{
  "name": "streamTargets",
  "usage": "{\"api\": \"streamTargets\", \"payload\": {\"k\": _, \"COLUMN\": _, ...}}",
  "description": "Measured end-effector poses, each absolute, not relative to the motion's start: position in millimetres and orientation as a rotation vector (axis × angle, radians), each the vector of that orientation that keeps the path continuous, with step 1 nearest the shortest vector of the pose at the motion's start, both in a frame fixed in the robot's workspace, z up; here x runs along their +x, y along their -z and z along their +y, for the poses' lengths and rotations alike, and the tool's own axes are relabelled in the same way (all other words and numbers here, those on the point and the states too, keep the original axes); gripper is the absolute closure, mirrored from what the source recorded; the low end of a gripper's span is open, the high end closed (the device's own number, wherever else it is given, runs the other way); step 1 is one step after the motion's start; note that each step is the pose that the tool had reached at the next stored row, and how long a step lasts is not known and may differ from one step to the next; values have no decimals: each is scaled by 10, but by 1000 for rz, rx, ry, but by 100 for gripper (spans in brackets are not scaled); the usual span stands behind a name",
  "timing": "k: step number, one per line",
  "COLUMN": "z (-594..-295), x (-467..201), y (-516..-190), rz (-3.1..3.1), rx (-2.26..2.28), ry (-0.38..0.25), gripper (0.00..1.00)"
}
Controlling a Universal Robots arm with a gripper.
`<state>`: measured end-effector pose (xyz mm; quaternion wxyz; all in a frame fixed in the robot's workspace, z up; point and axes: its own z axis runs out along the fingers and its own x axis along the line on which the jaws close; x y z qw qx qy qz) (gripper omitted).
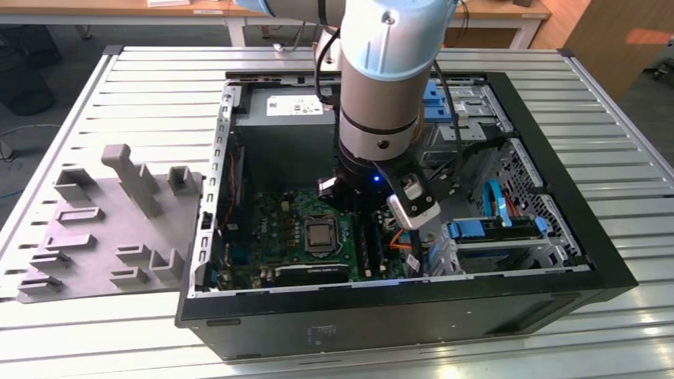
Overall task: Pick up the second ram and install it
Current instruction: 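Insert the second ram into the second slot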
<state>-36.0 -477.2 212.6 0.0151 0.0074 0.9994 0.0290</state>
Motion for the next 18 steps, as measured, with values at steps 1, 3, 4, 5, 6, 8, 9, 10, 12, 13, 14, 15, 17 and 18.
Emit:
{"api": "streamTargets", "payload": {"k": 1, "z": -4772, "x": -360, "y": -2125, "rz": 3110, "rx": 23, "ry": -91, "gripper": 88}}
{"api": "streamTargets", "payload": {"k": 3, "z": -4772, "x": -360, "y": -2118, "rz": 3110, "rx": 23, "ry": -91, "gripper": 88}}
{"api": "streamTargets", "payload": {"k": 4, "z": -4772, "x": -360, "y": -2116, "rz": 3110, "rx": 23, "ry": -91, "gripper": 88}}
{"api": "streamTargets", "payload": {"k": 5, "z": -4772, "x": -360, "y": -2116, "rz": 3110, "rx": 23, "ry": -91, "gripper": 88}}
{"api": "streamTargets", "payload": {"k": 6, "z": -4772, "x": -360, "y": -2115, "rz": 3110, "rx": 23, "ry": -91, "gripper": 88}}
{"api": "streamTargets", "payload": {"k": 8, "z": -4772, "x": -360, "y": -2114, "rz": 3110, "rx": 23, "ry": -91, "gripper": 88}}
{"api": "streamTargets", "payload": {"k": 9, "z": -4771, "x": -360, "y": -2113, "rz": 3110, "rx": 23, "ry": -91, "gripper": 88}}
{"api": "streamTargets", "payload": {"k": 10, "z": -4772, "x": -360, "y": -2113, "rz": 3110, "rx": 23, "ry": -91, "gripper": 88}}
{"api": "streamTargets", "payload": {"k": 12, "z": -4771, "x": -359, "y": -2112, "rz": 3110, "rx": 23, "ry": -92, "gripper": 88}}
{"api": "streamTargets", "payload": {"k": 13, "z": -4770, "x": -359, "y": -2111, "rz": 3109, "rx": 23, "ry": -92, "gripper": 87}}
{"api": "streamTargets", "payload": {"k": 14, "z": -4770, "x": -359, "y": -2109, "rz": 3109, "rx": 23, "ry": -93, "gripper": 87}}
{"api": "streamTargets", "payload": {"k": 15, "z": -4770, "x": -359, "y": -2109, "rz": 3109, "rx": 23, "ry": -92, "gripper": 81}}
{"api": "streamTargets", "payload": {"k": 17, "z": -4771, "x": -359, "y": -2111, "rz": 3110, "rx": 23, "ry": -92, "gripper": 81}}
{"api": "streamTargets", "payload": {"k": 18, "z": -4771, "x": -359, "y": -2111, "rz": 3110, "rx": 23, "ry": -92, "gripper": 81}}
